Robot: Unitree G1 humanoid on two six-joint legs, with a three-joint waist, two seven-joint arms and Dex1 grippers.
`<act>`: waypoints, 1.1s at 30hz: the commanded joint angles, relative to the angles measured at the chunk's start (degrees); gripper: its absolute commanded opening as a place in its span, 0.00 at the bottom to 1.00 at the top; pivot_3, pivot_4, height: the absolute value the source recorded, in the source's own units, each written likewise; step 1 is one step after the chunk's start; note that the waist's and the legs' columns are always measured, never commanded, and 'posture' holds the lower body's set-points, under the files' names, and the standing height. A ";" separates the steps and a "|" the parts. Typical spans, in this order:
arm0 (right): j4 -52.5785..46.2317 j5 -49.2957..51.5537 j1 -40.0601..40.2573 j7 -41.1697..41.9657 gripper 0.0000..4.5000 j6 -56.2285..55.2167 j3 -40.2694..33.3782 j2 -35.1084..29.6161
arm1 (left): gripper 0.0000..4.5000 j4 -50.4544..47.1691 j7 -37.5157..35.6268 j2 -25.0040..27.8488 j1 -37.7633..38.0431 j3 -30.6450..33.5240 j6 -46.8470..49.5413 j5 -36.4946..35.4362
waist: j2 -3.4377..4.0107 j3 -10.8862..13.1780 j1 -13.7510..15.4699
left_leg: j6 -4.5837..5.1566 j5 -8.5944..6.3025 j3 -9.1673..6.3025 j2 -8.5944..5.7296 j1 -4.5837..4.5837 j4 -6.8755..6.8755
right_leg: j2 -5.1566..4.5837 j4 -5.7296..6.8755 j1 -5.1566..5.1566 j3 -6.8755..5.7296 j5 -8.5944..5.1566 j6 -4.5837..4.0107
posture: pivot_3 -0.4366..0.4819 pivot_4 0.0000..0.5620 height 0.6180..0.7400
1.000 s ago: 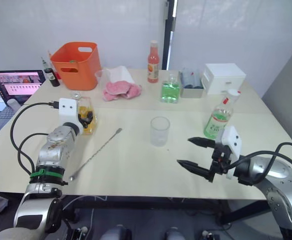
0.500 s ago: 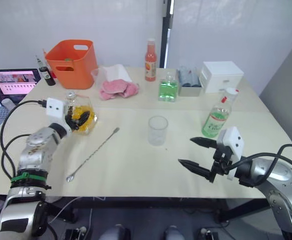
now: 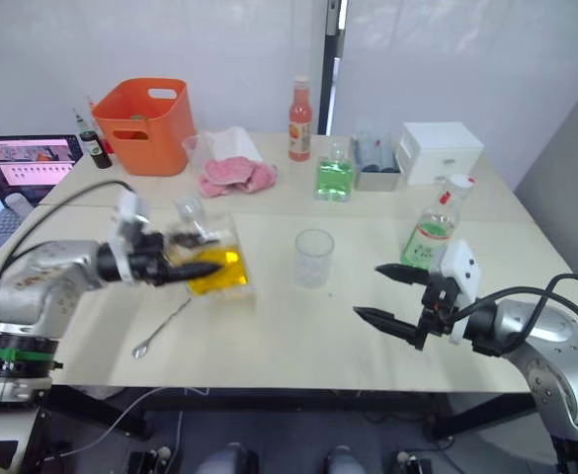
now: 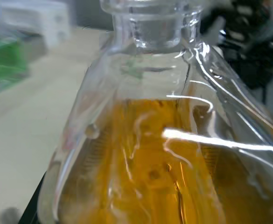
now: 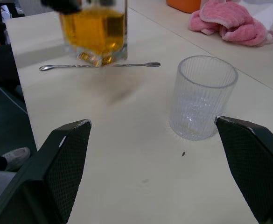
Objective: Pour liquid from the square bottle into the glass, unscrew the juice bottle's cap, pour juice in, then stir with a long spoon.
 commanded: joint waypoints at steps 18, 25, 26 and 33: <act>-1.05 0.24 -2.40 -0.34 1.00 0.16 -0.91 -0.92 | 0.63 7.70 -1.63 -10.56 -0.22 -6.52 -24.98 12.87 | 0.03 0.00 0.25 | 0.01 0.00 -0.04 -0.02 0.00 0.06 | -0.02 0.02 0.04 0.02 0.00 0.00 | 0.48 0.27 0.79; -0.57 -0.11 -3.09 -0.59 1.00 0.02 -0.50 -0.77 | 0.86 9.16 -1.82 -11.27 0.02 -5.40 -24.91 11.40 | 0.10 -0.04 0.30 | 0.01 0.01 -0.06 -0.02 0.10 0.09 | -0.03 0.05 0.14 0.01 0.01 0.01 | 0.48 0.27 0.79; -0.55 -0.15 -3.12 -0.62 1.00 -0.02 -0.46 -0.76 | 0.91 9.13 -1.99 -11.22 0.01 -5.31 -24.61 11.27 | 0.10 -0.04 0.26 | 0.01 0.01 -0.06 -0.02 0.10 0.09 | -0.03 0.06 0.13 0.01 0.01 0.01 | 0.48 0.27 0.79; -0.79 -0.15 -2.78 -0.72 1.00 0.02 -0.53 -0.59 | 1.00 4.17 -3.06 -9.00 -1.39 -3.66 -14.55 6.96 | 0.11 -0.04 0.08 | 0.01 0.01 -0.06 -0.01 0.09 0.09 | -0.02 0.07 0.10 0.01 0.01 0.01 | 0.48 0.27 0.79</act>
